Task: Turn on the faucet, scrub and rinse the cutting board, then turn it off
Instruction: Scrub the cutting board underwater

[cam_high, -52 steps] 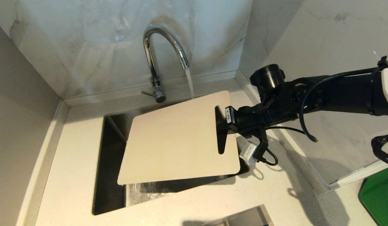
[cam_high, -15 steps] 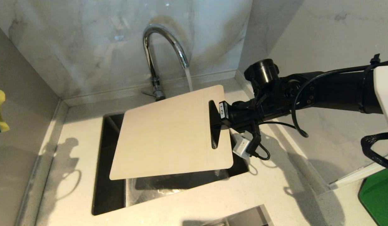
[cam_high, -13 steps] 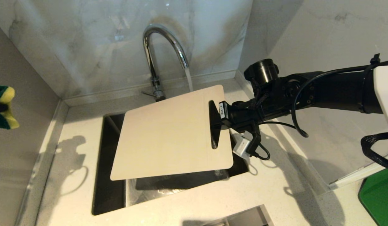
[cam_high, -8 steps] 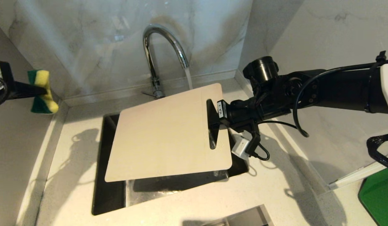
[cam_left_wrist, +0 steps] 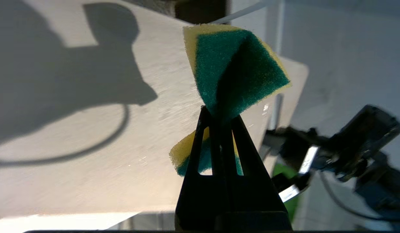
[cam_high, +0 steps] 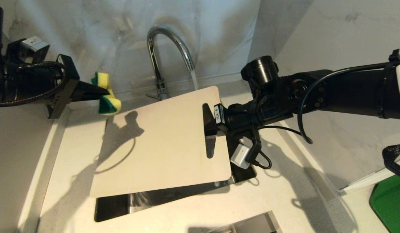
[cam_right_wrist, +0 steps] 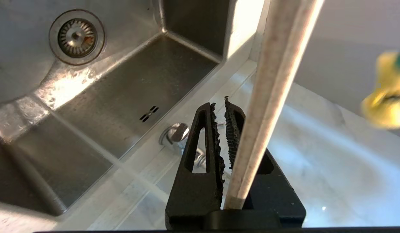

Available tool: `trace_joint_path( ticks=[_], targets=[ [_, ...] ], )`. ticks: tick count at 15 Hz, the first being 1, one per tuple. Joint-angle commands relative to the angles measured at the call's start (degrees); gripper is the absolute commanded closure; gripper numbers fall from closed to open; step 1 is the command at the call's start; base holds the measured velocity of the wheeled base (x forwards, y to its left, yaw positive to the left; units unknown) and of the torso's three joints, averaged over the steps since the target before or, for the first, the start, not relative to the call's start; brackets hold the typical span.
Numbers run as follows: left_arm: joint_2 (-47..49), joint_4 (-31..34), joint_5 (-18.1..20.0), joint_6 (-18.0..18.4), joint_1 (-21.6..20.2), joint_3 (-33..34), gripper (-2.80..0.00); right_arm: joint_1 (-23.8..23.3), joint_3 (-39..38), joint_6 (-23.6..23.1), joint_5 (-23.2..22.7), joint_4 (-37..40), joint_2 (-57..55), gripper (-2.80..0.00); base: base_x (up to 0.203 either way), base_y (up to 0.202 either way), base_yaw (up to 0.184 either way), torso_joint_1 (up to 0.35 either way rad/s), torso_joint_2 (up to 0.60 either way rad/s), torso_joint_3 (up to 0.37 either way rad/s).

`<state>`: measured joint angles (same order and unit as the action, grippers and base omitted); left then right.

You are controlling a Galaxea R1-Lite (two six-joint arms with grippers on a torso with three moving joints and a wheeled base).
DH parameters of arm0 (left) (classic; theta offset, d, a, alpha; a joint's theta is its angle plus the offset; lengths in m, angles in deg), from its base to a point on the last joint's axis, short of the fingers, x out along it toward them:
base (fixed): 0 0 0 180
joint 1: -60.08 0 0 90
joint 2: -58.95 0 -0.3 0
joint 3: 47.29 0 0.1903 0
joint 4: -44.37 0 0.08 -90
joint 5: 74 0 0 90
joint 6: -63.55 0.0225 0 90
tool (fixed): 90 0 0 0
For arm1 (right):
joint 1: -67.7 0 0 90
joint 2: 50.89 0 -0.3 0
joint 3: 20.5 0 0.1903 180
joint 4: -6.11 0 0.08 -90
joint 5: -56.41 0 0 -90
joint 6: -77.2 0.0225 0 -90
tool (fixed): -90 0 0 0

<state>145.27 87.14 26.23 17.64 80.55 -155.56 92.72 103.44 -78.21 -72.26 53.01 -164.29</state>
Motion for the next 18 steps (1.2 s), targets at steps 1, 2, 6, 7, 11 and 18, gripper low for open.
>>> trace_joint_path(
  ticks=[1, 2, 6, 7, 11, 18],
  targets=[
    [3.4, -3.4, 0.0, -3.7, 2.8, 0.4, 0.00, 0.5, 0.1, -0.2, -0.3, 0.1, 0.6, 0.00, 0.000, 0.000, 0.000, 0.000, 0.00, 0.000],
    [3.7, -5.7, 0.0, -4.8, 4.2, 1.1, 0.00, 0.6, 0.1, -0.2, -0.3, 0.1, 0.7, 0.00, 0.000, 0.000, 0.000, 0.000, 0.00, 0.000],
    [7.3, -14.3, -0.4, -6.7, 10.7, 1.3, 0.00, 1.3, -0.1, 0.3, -0.3, 0.0, 1.2, 0.00, 0.000, 0.000, 0.000, 0.000, 0.00, 0.000],
    [8.1, -14.7, -0.4, -7.0, 12.5, 1.0, 0.00, 1.5, -0.4, 0.3, -0.3, 0.0, 1.2, 0.00, 0.000, 0.000, 0.000, 0.000, 0.00, 0.000],
    [11.7, -15.0, -0.9, -6.9, 15.4, 0.3, 0.00, 3.1, -1.0, 0.4, -0.1, 0.0, 2.1, 0.00, 0.000, 0.000, 0.000, 0.000, 0.00, 0.000],
    [15.6, -18.5, -1.6, -5.5, 14.2, 0.0, 0.00, 3.9, -2.0, 0.5, -0.1, 0.1, 2.6, 0.00, 0.000, 0.000, 0.000, 0.000, 0.00, 0.000]
  ],
)
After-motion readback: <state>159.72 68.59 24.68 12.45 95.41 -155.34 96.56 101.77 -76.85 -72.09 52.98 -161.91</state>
